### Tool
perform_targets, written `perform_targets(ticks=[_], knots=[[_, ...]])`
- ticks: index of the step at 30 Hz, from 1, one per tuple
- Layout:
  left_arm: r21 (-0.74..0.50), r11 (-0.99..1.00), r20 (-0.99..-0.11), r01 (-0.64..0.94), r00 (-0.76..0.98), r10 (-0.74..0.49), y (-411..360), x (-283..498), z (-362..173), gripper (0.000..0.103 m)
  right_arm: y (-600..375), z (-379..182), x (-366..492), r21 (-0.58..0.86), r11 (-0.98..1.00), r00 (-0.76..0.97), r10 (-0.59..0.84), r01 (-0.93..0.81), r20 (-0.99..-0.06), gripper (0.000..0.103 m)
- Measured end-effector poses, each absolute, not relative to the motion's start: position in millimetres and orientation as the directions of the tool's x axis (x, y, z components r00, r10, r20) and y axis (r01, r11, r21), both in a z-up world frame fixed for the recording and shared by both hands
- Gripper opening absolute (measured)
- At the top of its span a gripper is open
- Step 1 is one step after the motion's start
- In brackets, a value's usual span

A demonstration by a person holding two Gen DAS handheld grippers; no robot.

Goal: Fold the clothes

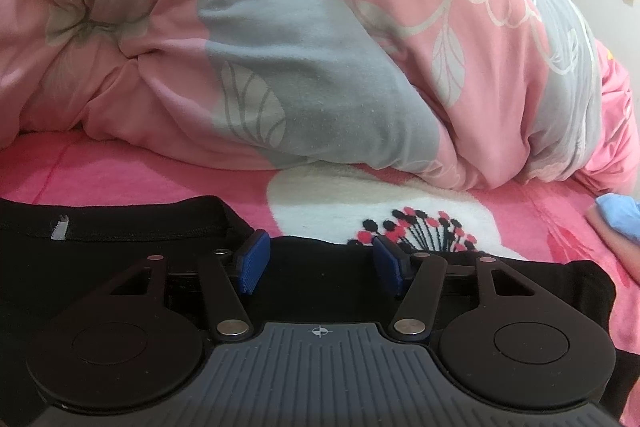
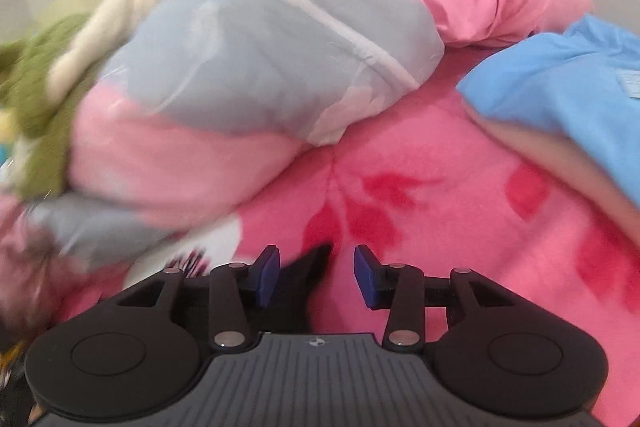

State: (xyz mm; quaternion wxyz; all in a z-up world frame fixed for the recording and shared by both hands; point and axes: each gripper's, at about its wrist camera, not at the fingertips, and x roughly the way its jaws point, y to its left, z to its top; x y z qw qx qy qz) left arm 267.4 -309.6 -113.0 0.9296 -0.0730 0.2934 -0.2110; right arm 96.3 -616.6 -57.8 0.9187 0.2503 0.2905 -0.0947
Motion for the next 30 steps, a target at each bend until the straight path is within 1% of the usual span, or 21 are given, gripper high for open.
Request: perform_targets(ticks=[2, 5, 7, 8, 10, 11, 12, 14, 17, 19, 20, 23, 25, 26, 27, 30], knots=[[-0.261, 0.901, -0.514, 0.347, 0.740, -0.434, -309.8, 267.5, -112.6, 0.058, -605.4, -58.2, 75.9, 0.404, 0.862, 0.788, 0.009, 0.306, -0.616, 0.044], [-0.264, 0.900, -0.513, 0.346, 0.740, -0.435, -309.8, 267.3, -112.4, 0.058, -599.0, -68.2, 65.4, 0.435, 0.835, 0.755, 0.037, 0.336, -0.655, 0.044], [-0.268, 0.900, -0.513, 0.344, 0.740, -0.436, -309.4, 267.3, -112.3, 0.058, -599.8, -73.7, 65.2, 0.473, 0.815, 0.755, 0.068, 0.334, -0.652, 0.039], [-0.269, 0.900, -0.513, 0.344, 0.739, -0.436, -309.2, 267.4, -112.3, 0.058, -600.0, -76.0, 66.8, 0.481, 0.809, 0.753, 0.073, 0.339, -0.654, 0.036], [-0.271, 0.900, -0.513, 0.343, 0.739, -0.436, -309.3, 267.7, -112.0, 0.058, -600.3, -80.3, 70.5, 0.492, 0.797, 0.746, 0.080, 0.351, -0.661, 0.020], [-0.271, 0.900, -0.513, 0.342, 0.739, -0.436, -309.3, 267.8, -111.9, 0.058, -600.0, -81.6, 71.3, 0.497, 0.793, 0.746, 0.084, 0.352, -0.661, 0.008], [-0.272, 0.899, -0.513, 0.342, 0.739, -0.436, -309.2, 267.9, -112.0, 0.058, -598.8, -80.1, 73.3, 0.497, 0.797, 0.751, 0.084, 0.345, -0.655, 0.005], [-0.273, 0.899, -0.513, 0.342, 0.739, -0.437, -309.0, 267.9, -112.1, 0.058, -595.2, -74.7, 76.9, 0.492, 0.807, 0.764, 0.080, 0.328, -0.640, 0.004], [-0.275, 0.899, -0.512, 0.342, 0.739, -0.438, -308.6, 268.1, -112.2, 0.058, -584.7, -59.2, 87.6, 0.493, 0.828, 0.792, 0.104, 0.266, -0.602, 0.004], [-0.278, 0.898, -0.512, 0.341, 0.739, -0.439, -308.2, 268.3, -112.3, 0.058, -570.4, -49.6, 106.2, 0.455, 0.864, 0.797, 0.114, 0.216, -0.593, 0.004], [-0.279, 0.898, -0.511, 0.341, 0.739, -0.439, -307.9, 268.3, -112.3, 0.058, -565.3, -48.6, 116.1, 0.441, 0.876, 0.794, 0.121, 0.197, -0.596, 0.004], [-0.282, 0.896, -0.511, 0.342, 0.737, -0.442, -307.0, 268.2, -112.5, 0.058, -547.5, -53.9, 154.1, 0.385, 0.907, 0.754, 0.133, 0.168, -0.643, 0.007], [-0.287, 0.895, -0.510, 0.342, 0.736, -0.445, -306.2, 268.3, -113.0, 0.058, -544.8, -61.4, 167.0, 0.356, 0.918, 0.722, 0.127, 0.174, -0.680, 0.017], [-0.287, 0.894, -0.510, 0.343, 0.736, -0.446, -306.2, 268.4, -113.5, 0.058, -546.9, -62.9, 167.2, 0.356, 0.916, 0.718, 0.120, 0.187, -0.685, 0.025], [-0.286, 0.895, -0.510, 0.342, 0.737, -0.444, -306.2, 268.1, -113.6, 0.058, -550.7, -59.9, 160.8, 0.369, 0.910, 0.736, 0.118, 0.189, -0.667, 0.029], [-0.284, 0.896, -0.510, 0.341, 0.737, -0.443, -306.0, 267.7, -114.5, 0.058, -563.3, -47.3, 137.4, 0.411, 0.890, 0.791, 0.104, 0.196, -0.603, 0.030]])
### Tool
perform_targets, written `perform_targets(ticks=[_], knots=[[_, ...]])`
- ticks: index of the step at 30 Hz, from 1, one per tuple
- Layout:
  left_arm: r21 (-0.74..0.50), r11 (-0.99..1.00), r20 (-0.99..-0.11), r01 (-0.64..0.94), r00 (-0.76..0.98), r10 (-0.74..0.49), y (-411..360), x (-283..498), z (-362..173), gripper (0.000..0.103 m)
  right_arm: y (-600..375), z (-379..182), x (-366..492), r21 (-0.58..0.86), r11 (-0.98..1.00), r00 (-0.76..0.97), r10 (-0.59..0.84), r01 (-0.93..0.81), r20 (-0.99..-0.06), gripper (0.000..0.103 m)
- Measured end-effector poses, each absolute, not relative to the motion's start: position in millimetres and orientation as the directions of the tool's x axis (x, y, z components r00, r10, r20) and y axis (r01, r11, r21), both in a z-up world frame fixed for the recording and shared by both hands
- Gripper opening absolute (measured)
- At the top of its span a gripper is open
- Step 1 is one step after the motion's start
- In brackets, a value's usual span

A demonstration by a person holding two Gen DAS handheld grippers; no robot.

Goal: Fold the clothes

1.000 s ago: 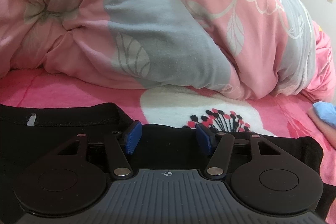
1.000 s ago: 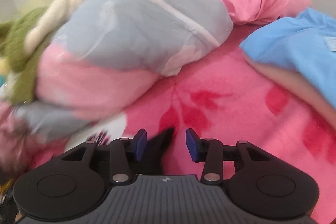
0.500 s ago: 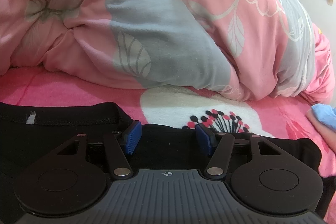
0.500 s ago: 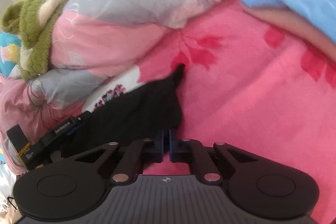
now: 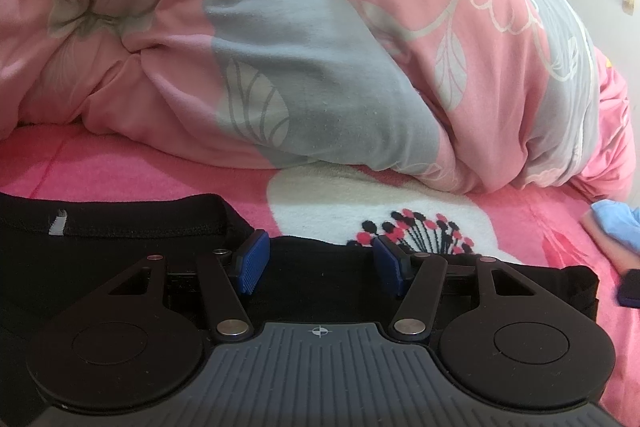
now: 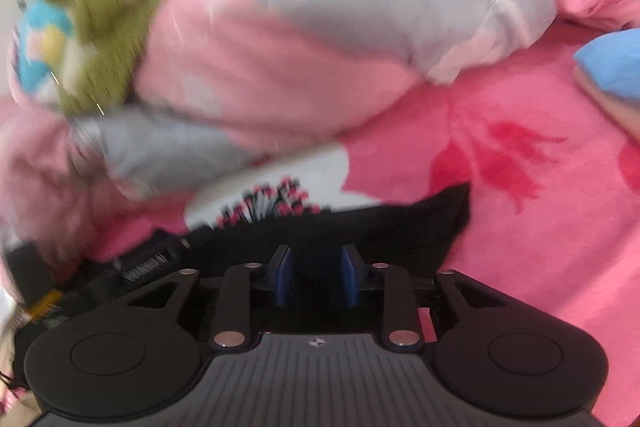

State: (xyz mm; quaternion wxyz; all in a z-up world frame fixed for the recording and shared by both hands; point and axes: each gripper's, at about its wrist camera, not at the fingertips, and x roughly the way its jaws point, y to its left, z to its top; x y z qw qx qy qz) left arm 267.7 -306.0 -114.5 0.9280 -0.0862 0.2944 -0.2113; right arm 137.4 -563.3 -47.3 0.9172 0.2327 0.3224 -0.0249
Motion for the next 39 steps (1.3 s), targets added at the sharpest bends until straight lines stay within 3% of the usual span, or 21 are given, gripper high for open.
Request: perform_targets(ticks=[5, 20, 23, 26, 32, 39], knots=[[-0.282, 0.896, -0.510, 0.343, 0.738, -0.443, -306.3, 266.8, -115.0, 0.058, -567.1, -47.3, 114.0, 0.379, 0.897, 0.783, 0.063, 0.228, -0.619, 0.031], [-0.287, 0.896, -0.509, 0.339, 0.738, -0.442, -306.7, 267.0, -114.9, 0.059, -519.3, -78.4, 149.8, 0.148, 0.978, 0.701, 0.004, 0.145, -0.713, 0.026], [-0.287, 0.897, -0.509, 0.338, 0.739, -0.441, -306.5, 267.1, -114.9, 0.059, -518.2, -80.7, 149.4, 0.132, 0.980, 0.702, -0.012, 0.151, -0.712, 0.010], [-0.287, 0.897, -0.509, 0.337, 0.739, -0.441, -306.2, 267.2, -114.8, 0.059, -525.8, -77.1, 139.5, 0.190, 0.966, 0.729, 0.001, 0.177, -0.685, 0.003], [-0.287, 0.897, -0.508, 0.336, 0.740, -0.440, -305.7, 266.7, -114.6, 0.059, -543.5, -58.9, 97.5, 0.311, 0.911, 0.799, -0.033, 0.271, -0.600, 0.002], [-0.290, 0.897, -0.508, 0.333, 0.741, -0.439, -305.8, 266.6, -114.5, 0.059, -569.4, -73.7, 37.5, 0.551, 0.717, 0.831, -0.069, 0.427, -0.553, 0.002]])
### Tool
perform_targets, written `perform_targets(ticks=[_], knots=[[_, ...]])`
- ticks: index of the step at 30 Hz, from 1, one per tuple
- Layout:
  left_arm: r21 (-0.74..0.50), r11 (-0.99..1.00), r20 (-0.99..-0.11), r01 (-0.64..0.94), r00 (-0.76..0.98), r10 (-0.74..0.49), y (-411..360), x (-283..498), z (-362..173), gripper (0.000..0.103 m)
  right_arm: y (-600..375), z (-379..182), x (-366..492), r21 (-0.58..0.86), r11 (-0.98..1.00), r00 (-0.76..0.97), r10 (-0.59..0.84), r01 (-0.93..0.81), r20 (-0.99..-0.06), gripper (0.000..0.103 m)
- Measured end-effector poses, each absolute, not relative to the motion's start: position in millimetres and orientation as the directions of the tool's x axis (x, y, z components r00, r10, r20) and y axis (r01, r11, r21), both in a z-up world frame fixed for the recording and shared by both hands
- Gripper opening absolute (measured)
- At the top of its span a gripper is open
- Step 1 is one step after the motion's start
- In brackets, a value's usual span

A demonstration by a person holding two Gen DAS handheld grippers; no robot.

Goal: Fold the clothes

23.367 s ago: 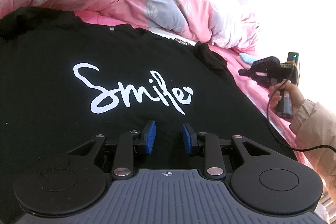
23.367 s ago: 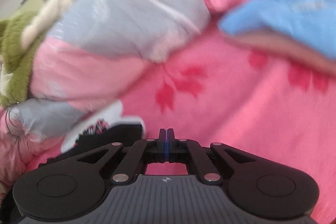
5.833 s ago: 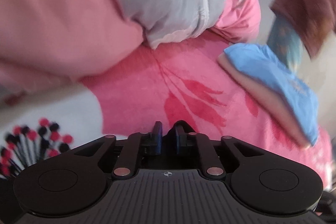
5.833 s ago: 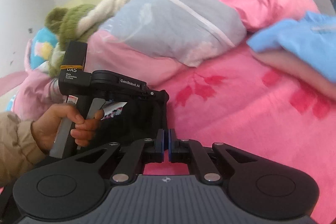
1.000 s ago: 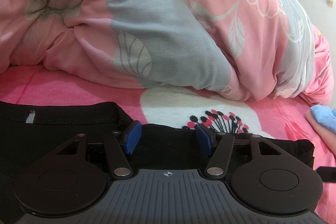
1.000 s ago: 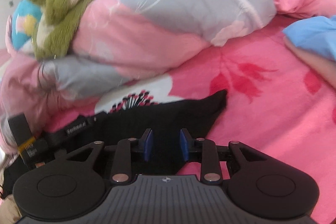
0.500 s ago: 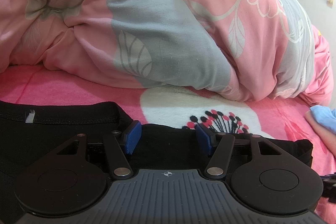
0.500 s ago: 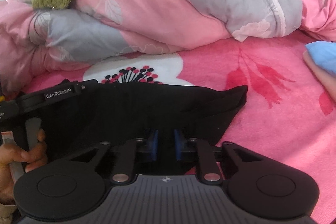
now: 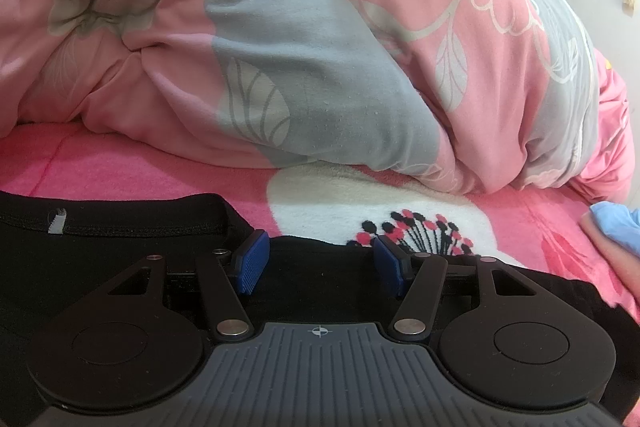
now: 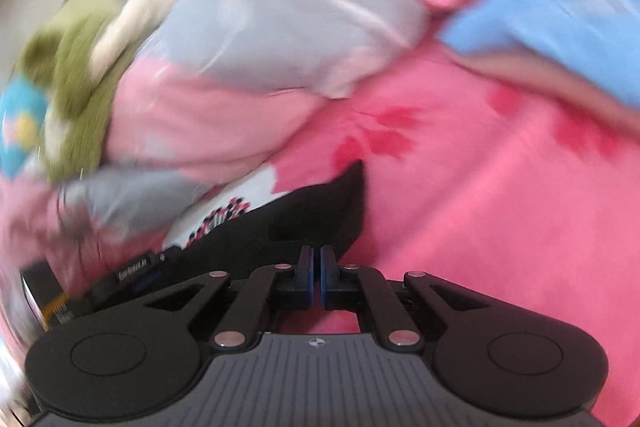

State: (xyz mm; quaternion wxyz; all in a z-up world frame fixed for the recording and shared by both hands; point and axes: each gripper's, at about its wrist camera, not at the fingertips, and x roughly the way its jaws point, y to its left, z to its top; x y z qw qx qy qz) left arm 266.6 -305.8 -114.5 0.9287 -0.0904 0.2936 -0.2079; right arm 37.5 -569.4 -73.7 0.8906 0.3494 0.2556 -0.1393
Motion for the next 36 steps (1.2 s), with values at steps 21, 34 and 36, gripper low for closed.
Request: perform_targets(ticks=[21, 34, 36], knots=[[-0.291, 0.898, -0.508, 0.332, 0.742, -0.438, -305.7, 265.5, -115.8, 0.059, -562.4, -66.0, -2.8, 0.536, 0.709, 0.864, -0.214, 0.459, -0.456, 0.001], [-0.290, 0.898, -0.507, 0.332, 0.742, -0.438, -305.9, 266.0, -115.9, 0.059, -624.5, -76.9, 127.5, 0.422, 0.800, 0.742, -0.041, 0.426, -0.670, 0.042], [-0.289, 0.898, -0.508, 0.332, 0.742, -0.437, -306.1, 265.9, -115.9, 0.059, -631.6, -85.5, 132.6, 0.447, 0.780, 0.730, -0.017, 0.437, -0.683, 0.035]])
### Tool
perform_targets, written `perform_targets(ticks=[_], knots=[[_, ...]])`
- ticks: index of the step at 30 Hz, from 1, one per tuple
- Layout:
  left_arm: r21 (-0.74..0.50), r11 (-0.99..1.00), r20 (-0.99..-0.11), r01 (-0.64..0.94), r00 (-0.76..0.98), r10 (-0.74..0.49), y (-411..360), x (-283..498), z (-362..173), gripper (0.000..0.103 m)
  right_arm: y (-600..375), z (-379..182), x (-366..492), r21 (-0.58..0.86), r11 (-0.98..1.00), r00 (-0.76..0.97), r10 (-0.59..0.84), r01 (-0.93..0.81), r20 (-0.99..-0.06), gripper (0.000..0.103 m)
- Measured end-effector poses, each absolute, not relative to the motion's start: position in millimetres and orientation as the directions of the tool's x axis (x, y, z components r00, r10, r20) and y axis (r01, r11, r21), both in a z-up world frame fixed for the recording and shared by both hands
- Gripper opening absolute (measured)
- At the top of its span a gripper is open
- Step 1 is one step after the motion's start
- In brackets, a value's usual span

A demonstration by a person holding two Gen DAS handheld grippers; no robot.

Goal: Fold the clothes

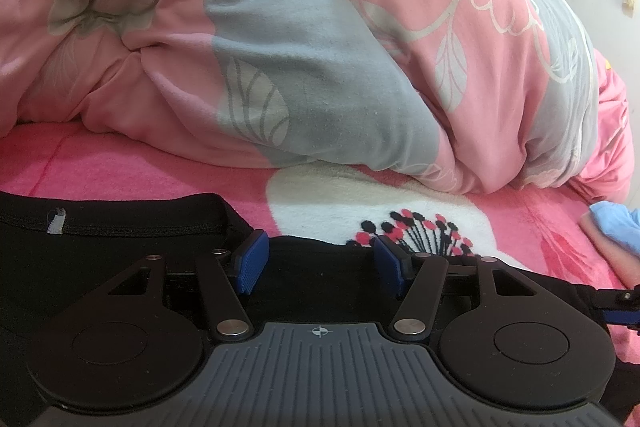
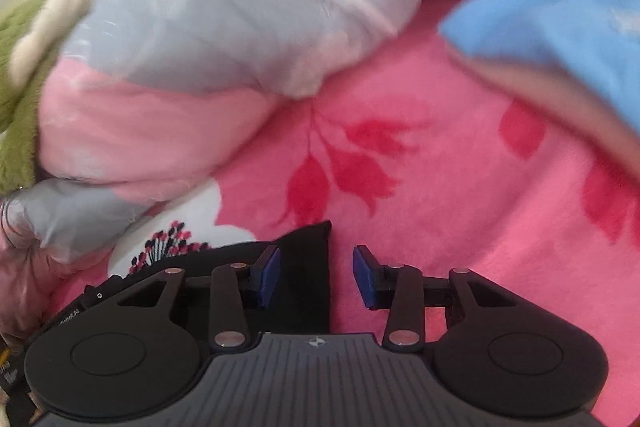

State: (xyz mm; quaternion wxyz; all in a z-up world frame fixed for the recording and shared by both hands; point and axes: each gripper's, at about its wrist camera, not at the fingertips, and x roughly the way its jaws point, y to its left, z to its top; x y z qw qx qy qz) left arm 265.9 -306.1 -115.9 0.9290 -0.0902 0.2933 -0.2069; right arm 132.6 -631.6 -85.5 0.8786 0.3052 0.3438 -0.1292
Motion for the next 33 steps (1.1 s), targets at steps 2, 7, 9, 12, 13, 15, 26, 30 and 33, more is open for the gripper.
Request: perform_targets(ticks=[2, 7, 9, 12, 13, 15, 26, 30, 33], knots=[[-0.288, 0.898, -0.508, 0.331, 0.743, -0.437, -306.4, 265.8, -115.9, 0.059, -631.7, -86.8, 132.9, 0.458, 0.780, 0.738, -0.008, 0.426, -0.674, 0.025], [-0.289, 0.898, -0.507, 0.331, 0.743, -0.437, -306.4, 265.5, -116.0, 0.059, -627.7, -82.7, 133.4, 0.460, 0.796, 0.758, 0.003, 0.393, -0.653, 0.003], [-0.290, 0.898, -0.507, 0.331, 0.743, -0.437, -306.2, 265.4, -116.0, 0.059, -625.7, -80.7, 135.8, 0.449, 0.806, 0.762, -0.003, 0.384, -0.647, 0.000], [-0.291, 0.898, -0.507, 0.330, 0.743, -0.437, -305.6, 265.2, -116.0, 0.059, -627.4, -76.9, 139.7, 0.445, 0.812, 0.775, -0.015, 0.378, -0.632, 0.000], [-0.292, 0.898, -0.507, 0.329, 0.743, -0.437, -305.4, 265.1, -115.9, 0.059, -628.7, -75.7, 140.9, 0.445, 0.812, 0.779, -0.020, 0.378, -0.627, 0.000], [-0.292, 0.898, -0.507, 0.329, 0.743, -0.438, -305.1, 264.9, -115.9, 0.059, -631.2, -73.2, 143.1, 0.445, 0.812, 0.788, -0.030, 0.378, -0.615, 0.000], [-0.294, 0.898, -0.506, 0.326, 0.744, -0.436, -304.6, 264.3, -115.4, 0.059, -649.0, -96.0, 161.5, 0.422, 0.794, 0.771, -0.090, 0.438, -0.631, 0.000], [-0.297, 0.898, -0.505, 0.326, 0.744, -0.437, -304.4, 264.6, -115.5, 0.059, -650.8, -97.4, 156.7, 0.425, 0.786, 0.767, -0.096, 0.450, -0.634, 0.002], [-0.308, 0.895, -0.502, 0.324, 0.744, -0.442, -303.1, 264.7, -115.0, 0.059, -643.4, -80.6, 150.6, 0.369, 0.800, 0.754, -0.149, 0.472, -0.640, 0.012]])
